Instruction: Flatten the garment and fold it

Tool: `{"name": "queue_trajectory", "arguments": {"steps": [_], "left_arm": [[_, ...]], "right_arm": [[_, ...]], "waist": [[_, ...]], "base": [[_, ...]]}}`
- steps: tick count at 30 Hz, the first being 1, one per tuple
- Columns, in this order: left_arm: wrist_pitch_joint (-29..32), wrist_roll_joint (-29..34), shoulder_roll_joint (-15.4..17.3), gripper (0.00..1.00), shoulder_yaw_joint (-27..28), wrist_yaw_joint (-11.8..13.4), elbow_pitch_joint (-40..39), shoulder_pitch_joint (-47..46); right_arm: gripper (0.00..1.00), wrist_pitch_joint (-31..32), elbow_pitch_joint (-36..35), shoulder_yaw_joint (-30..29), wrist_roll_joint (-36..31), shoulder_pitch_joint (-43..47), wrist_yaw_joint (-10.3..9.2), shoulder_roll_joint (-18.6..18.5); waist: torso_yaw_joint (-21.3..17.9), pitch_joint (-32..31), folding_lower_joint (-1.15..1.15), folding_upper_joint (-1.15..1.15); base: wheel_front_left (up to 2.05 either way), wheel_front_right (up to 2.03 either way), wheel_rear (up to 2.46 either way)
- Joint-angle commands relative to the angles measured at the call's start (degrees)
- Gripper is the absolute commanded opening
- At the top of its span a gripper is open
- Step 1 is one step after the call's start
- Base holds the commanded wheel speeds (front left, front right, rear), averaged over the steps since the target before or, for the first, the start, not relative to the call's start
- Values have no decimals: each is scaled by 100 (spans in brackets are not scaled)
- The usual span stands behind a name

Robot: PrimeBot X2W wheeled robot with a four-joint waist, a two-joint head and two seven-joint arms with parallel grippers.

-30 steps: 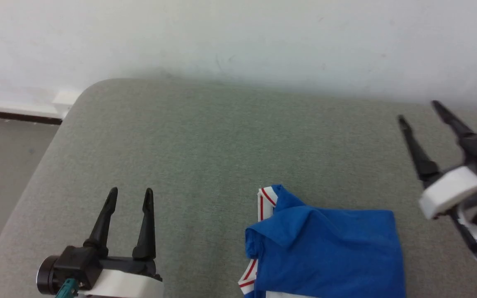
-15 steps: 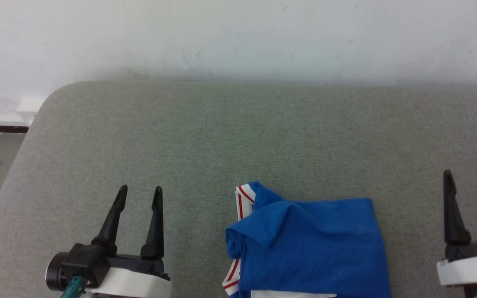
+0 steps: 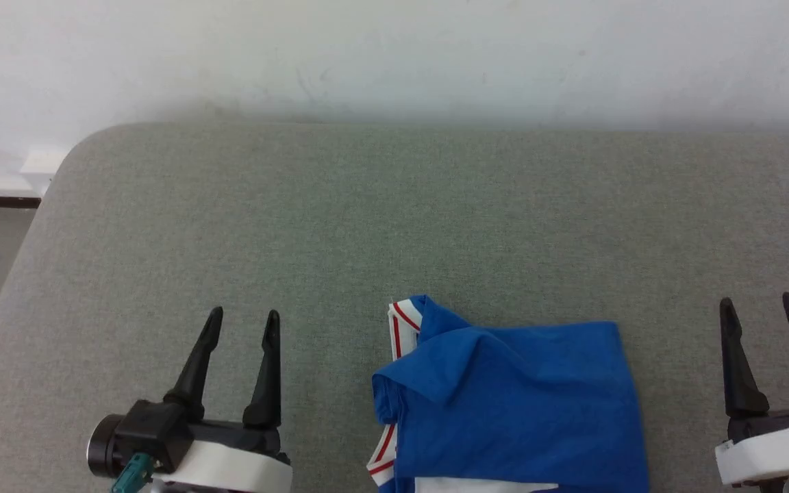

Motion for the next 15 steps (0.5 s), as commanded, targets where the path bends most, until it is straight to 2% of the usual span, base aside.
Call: {"name": "queue_trajectory", "arguments": {"steps": [1, 4, 9, 12, 15], "left_arm": [[-27, -2, -13, 100, -23, 4, -4, -147], [-27, 8, -13, 100, -64, 0, 4, -225], [-27, 7, -13, 100, -134, -1, 48, -326], [-27, -13, -13, 100, -203, 17, 65, -400], [-27, -27, -13, 100, -295, 41, 88, -483]], "right_arm": [[100, 181, -43, 33, 130, -55, -5, -89], [100, 916, -43, 332, 523, -61, -5, -433], [100, 2503, -66, 796, 1565, -102, -5, -998], [100, 3370, -37, 945, 2133, -136, -5, -1190], [100, 4019, 98, 1012, 2527, -197, -5, -1229]], "waist": [[52, 75, 0, 0], [116, 178, 0, 0], [232, 407, 0, 0], [329, 542, 0, 0], [452, 671, 0, 0]], "base": [[0, 0, 0], [0, 0, 0], [0, 0, 0], [0, 0, 0], [0, 0, 0]]}}
